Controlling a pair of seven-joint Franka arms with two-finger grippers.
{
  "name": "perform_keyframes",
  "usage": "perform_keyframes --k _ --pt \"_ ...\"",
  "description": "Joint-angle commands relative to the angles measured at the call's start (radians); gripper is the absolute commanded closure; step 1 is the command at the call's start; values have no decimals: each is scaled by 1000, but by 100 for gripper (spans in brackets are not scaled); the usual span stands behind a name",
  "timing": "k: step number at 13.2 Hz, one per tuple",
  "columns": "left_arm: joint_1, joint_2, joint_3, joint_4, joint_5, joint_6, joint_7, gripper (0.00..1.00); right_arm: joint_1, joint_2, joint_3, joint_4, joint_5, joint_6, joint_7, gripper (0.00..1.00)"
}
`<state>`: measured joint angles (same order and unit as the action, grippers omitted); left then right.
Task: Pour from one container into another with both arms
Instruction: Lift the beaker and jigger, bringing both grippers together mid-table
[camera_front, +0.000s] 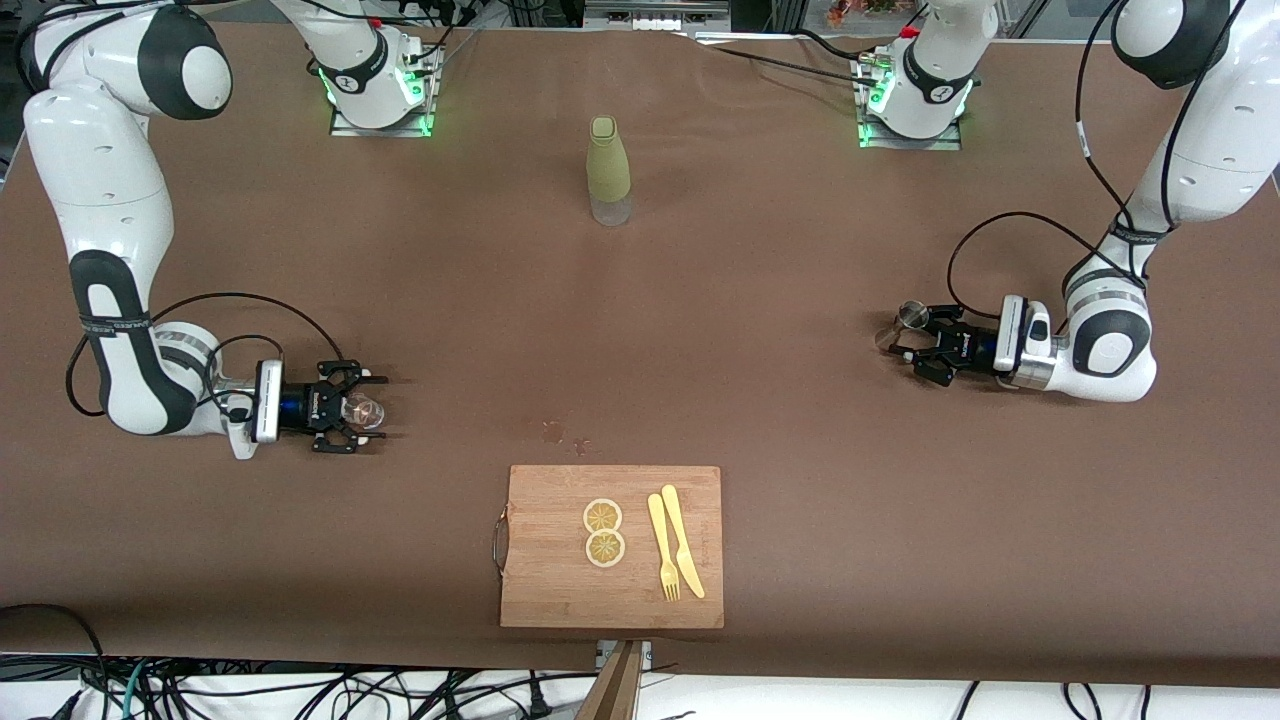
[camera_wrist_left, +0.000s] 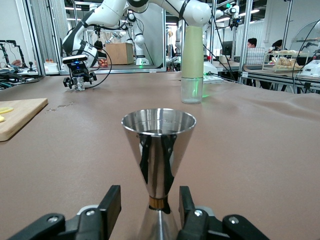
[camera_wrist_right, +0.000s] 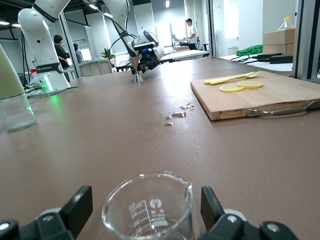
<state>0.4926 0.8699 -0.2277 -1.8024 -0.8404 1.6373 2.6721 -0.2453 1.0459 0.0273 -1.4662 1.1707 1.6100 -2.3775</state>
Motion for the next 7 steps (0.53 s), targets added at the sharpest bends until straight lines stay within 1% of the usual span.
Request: perform_keyframes --k 1,3,4,5,6,7 --pt "-5 1 10 3 -3 -22 49 59 -6 20 6 9 21 -13 -29 18" --pt "-5 1 10 3 -2 -22 49 68 -6 28 6 9 21 -13 -32 19" --pt "-5 0 10 5 15 -22 45 77 -6 29 6 10 20 -13 -34 27" --pt "-5 0 10 5 23 -22 40 89 -6 28 6 10 20 -13 -45 38" --pt "-5 0 10 6 23 -22 40 99 -6 28 6 12 21 -15 -45 43" --pt "-5 1 10 5 23 -22 40 100 -8 28 6 14 21 -15 -43 47"
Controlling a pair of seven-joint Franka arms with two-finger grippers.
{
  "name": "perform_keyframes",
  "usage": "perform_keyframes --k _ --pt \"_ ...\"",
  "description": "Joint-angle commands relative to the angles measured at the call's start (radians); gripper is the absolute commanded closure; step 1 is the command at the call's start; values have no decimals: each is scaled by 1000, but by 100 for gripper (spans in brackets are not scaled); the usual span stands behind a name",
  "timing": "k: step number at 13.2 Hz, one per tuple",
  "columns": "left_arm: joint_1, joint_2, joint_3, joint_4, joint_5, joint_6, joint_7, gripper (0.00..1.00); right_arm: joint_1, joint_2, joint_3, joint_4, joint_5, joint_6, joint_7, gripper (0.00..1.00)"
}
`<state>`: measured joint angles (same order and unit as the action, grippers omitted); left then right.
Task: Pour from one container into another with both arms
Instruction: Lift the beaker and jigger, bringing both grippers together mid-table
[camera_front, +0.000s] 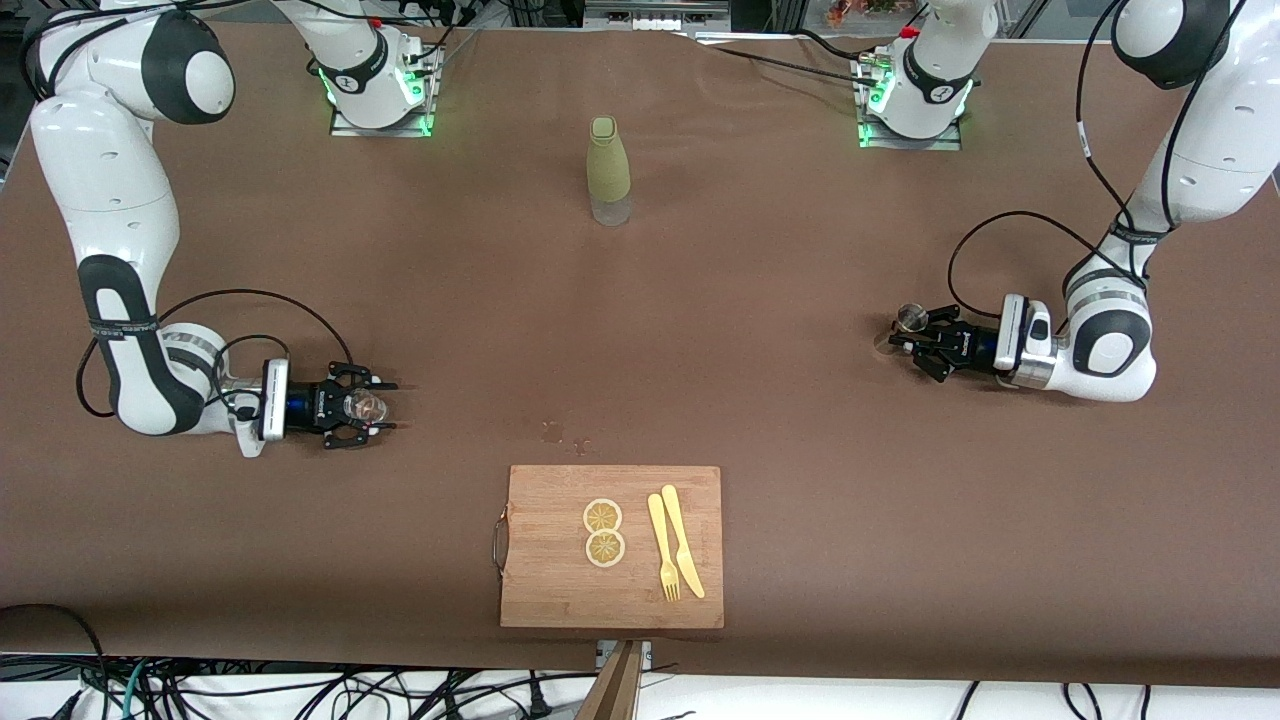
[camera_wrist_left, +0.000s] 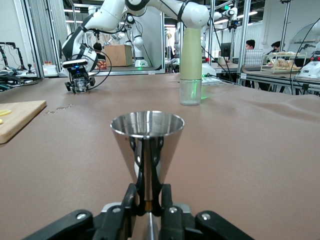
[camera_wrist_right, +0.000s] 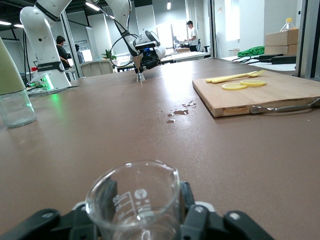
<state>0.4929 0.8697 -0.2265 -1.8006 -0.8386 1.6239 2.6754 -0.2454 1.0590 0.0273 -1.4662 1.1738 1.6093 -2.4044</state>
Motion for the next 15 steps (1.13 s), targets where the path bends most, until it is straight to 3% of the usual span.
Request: perform_keyframes --k 1,4,9,12,15 --pt "-5 2 9 4 21 -9 37 100 -8 15 6 17 18 -14 -12 48" --pt "-5 3 15 3 23 -9 47 100 -8 15 14 18 20 -19 4 54" --pt "-10 -27 3 46 27 -18 -3 100 -6 12 97 20 24 7 134 54" --pt "-80 -52 -4 113 69 -18 -138 100 3 12 158 17 27 44 203 55" --pt "-144 -74 -27 121 12 -7 -212 100 35 15 216 14 58 138 246 55"
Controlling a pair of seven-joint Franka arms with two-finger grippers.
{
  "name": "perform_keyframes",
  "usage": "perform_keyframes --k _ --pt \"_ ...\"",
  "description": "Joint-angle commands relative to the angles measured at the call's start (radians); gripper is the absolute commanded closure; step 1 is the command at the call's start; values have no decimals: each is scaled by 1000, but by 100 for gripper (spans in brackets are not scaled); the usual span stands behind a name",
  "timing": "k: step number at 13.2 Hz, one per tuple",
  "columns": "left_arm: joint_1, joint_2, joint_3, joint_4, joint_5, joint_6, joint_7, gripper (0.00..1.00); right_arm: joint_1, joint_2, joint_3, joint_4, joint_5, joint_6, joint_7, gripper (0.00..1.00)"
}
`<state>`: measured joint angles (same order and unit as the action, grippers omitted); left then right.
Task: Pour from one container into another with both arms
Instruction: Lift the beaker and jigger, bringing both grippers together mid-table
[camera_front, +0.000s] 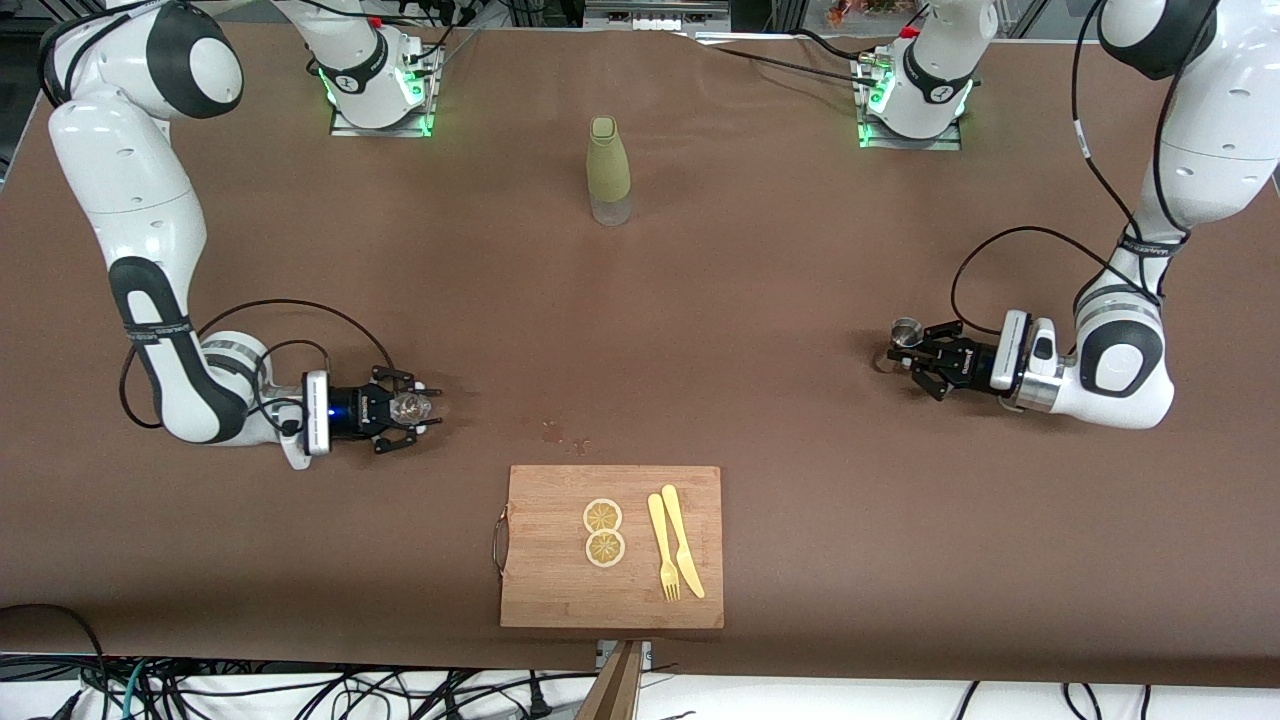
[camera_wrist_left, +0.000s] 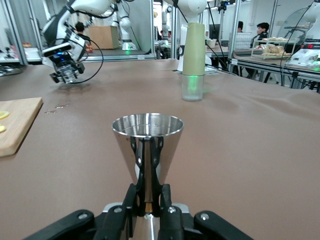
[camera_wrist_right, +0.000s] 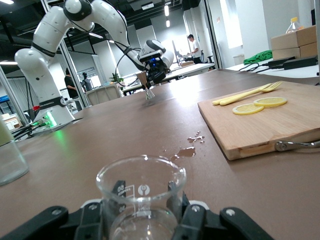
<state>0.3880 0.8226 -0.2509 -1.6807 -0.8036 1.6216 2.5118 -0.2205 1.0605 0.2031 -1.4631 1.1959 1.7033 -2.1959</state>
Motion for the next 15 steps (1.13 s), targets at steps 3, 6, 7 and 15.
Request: perform_keyframes --k 3,6,7,15 --pt "-133 -23 -25 4 -155 113 -59 100 27 7 108 12 54 128 155 57" --pt "-257 -13 -31 7 -345 234 -95 100 33 7 217 9 56 247 257 58" --pt "-291 -14 -42 12 -380 295 -122 100 39 10 249 7 56 304 274 58" --pt "-561 61 -50 179 -557 610 -272 100 124 15 318 7 -1 463 493 58"
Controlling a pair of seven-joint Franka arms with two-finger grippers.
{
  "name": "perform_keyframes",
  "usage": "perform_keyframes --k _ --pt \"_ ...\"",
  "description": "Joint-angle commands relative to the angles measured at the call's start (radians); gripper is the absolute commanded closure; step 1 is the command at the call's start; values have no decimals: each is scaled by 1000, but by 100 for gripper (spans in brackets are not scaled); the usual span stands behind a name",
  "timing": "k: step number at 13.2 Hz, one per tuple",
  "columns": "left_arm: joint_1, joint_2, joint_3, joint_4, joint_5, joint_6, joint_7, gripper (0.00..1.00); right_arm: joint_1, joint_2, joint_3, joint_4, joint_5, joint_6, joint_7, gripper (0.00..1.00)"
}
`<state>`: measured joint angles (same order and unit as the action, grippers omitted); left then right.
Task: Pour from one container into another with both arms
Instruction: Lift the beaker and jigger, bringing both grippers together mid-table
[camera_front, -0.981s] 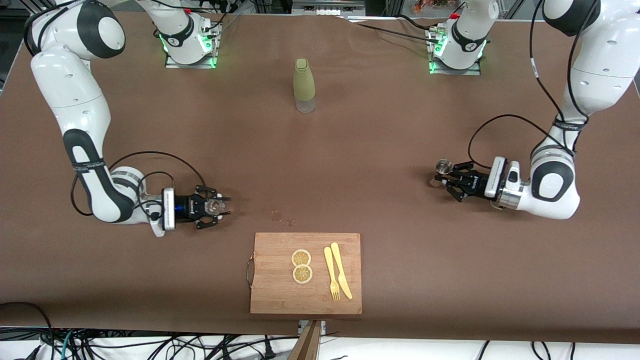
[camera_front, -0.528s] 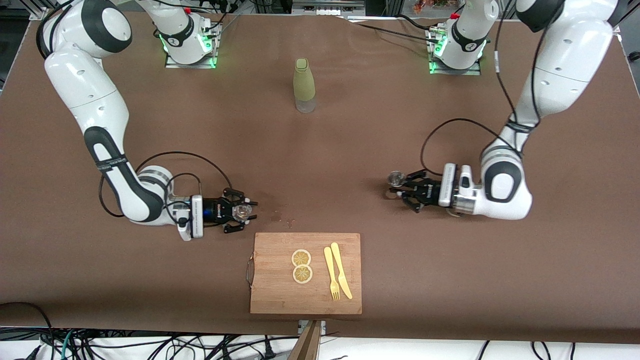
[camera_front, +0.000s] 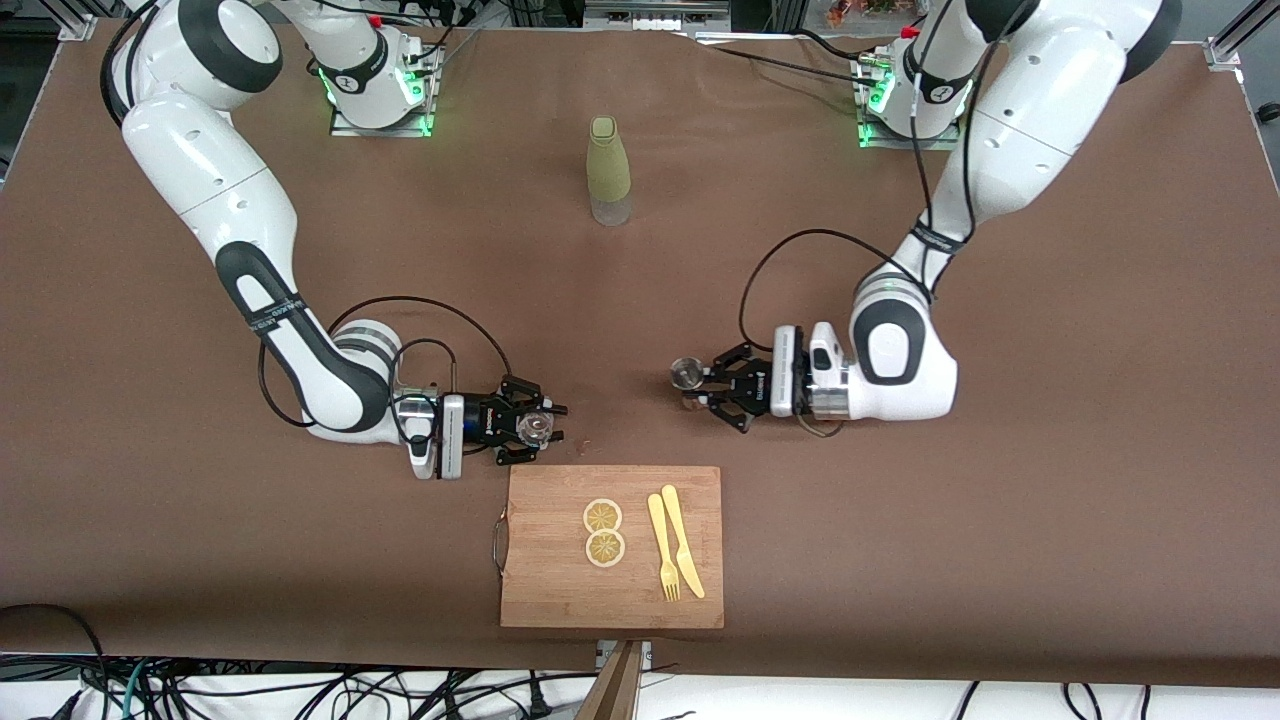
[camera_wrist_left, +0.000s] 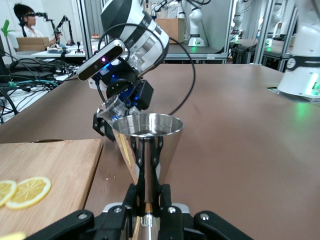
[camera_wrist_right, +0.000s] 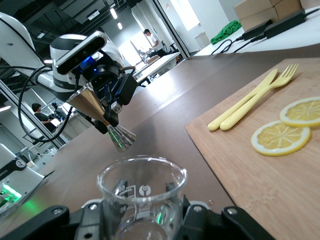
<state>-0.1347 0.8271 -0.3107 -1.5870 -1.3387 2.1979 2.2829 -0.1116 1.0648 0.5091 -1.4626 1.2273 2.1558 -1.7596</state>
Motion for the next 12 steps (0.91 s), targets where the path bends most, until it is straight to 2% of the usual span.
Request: perform_keyframes --k 1,4,7,12 --pt "-54 78 12 108 -22 46 -57 100 30 10 12 7 -60 12 83 58" --pt "-77 112 15 136 -26 58 -101 100 32 7 12 2 -80 -25 92 58" --pt "-111 153 15 176 -75 91 -120 100 12 -9 6 2 -132 -145 97 59" --pt "-144 176 15 199 -118 120 -145 100 9 -25 17 10 -150 -155 210 59"
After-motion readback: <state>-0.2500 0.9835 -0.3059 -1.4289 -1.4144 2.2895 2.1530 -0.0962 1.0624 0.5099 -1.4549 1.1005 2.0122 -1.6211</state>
